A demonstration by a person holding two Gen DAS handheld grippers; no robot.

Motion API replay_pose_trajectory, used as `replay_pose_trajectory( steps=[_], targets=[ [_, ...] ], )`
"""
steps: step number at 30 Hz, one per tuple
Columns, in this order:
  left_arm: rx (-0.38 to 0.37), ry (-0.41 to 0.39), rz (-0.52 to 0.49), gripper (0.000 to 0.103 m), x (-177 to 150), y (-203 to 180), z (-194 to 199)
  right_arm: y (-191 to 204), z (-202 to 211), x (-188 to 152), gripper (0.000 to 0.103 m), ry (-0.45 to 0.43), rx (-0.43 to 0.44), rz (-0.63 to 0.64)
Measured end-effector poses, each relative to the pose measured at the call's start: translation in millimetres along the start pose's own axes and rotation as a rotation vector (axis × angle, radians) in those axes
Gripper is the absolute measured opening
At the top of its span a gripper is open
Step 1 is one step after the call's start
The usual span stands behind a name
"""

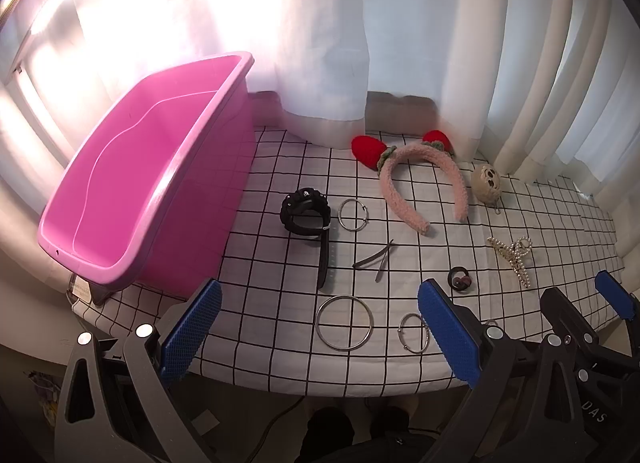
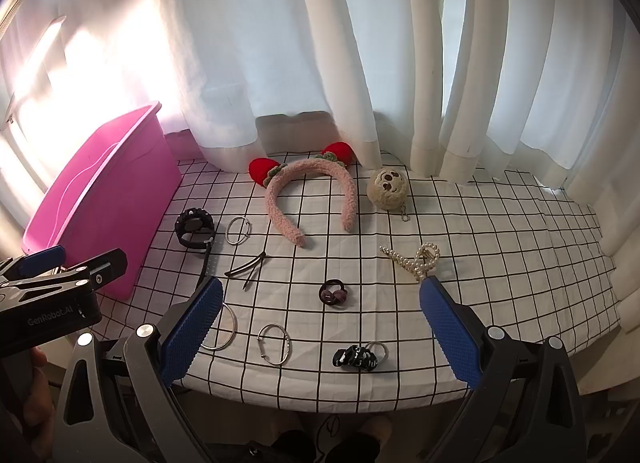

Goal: Organize jewelry

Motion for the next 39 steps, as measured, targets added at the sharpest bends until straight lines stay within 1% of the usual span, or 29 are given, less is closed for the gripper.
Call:
replay_pose_trajectory(
  steps=[10, 15, 19, 22, 25, 29, 31, 34, 39],
  targets=[
    [0.000, 0.008, 0.005, 0.097, -2.5, -0.8, -0.4, -0.5, 0.9, -3.1, 0.094, -0.001, 0.012, -0.004],
    [-0.008, 0.029, 0.008, 0.097, -6.8, -1.0, -7.8, -7.1, -3.7, -6.7, 0.094, 0.009, 0.049, -0.008],
    [-0.023, 0.046, 0.031, 0.097, -14.4, 4.8, -19.2, -19.7, -12.8, -15.8, 0.094, 0.025, 0.090, -0.015],
    [-0.030, 0.054, 0.056, 0.097, -21.6, 12.5, -29.7, -28.8, -23.8, -23.2, 0.094, 0.047, 0.111, -0.007],
    [-0.016, 0.065, 0.094, 0.097, -31.2, 23.6, -42.9, -39.2, -36.3, -32.0, 0.094, 0.065, 0.114, 0.000],
    [0.009, 0.126, 0.156, 0.097, -47.8, 39.3, -71.2, -55.6, -54.7, -41.7, 0.094, 0.096, 0.108, -0.004],
    [0.008, 0.140, 0.172, 0.097, -55.8, 41.9, -83.3, -64.2, -63.6, -45.3, 0.094, 0.110, 0.103, -0.007],
    [0.009, 0.147, 0.174, 0.097, -65.4, 36.6, -96.7, -76.2, -78.1, -49.6, 0.094, 0.138, 0.094, -0.008],
    [-0.017, 0.157, 0.164, 0.097, -72.7, 14.6, -117.1, -93.3, -99.3, -49.9, 0.094, 0.167, 0.081, -0.003]
  ],
)
Point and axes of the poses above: each gripper's, at about its wrist camera, not at the fingertips, and z roughly against the way its jaws point, y to its left, x to its top, the point moved 4 cm from there along -z, roughly the way its jaws point, and after that the axes turned 12 degrees about y, right-handed, at the moved point
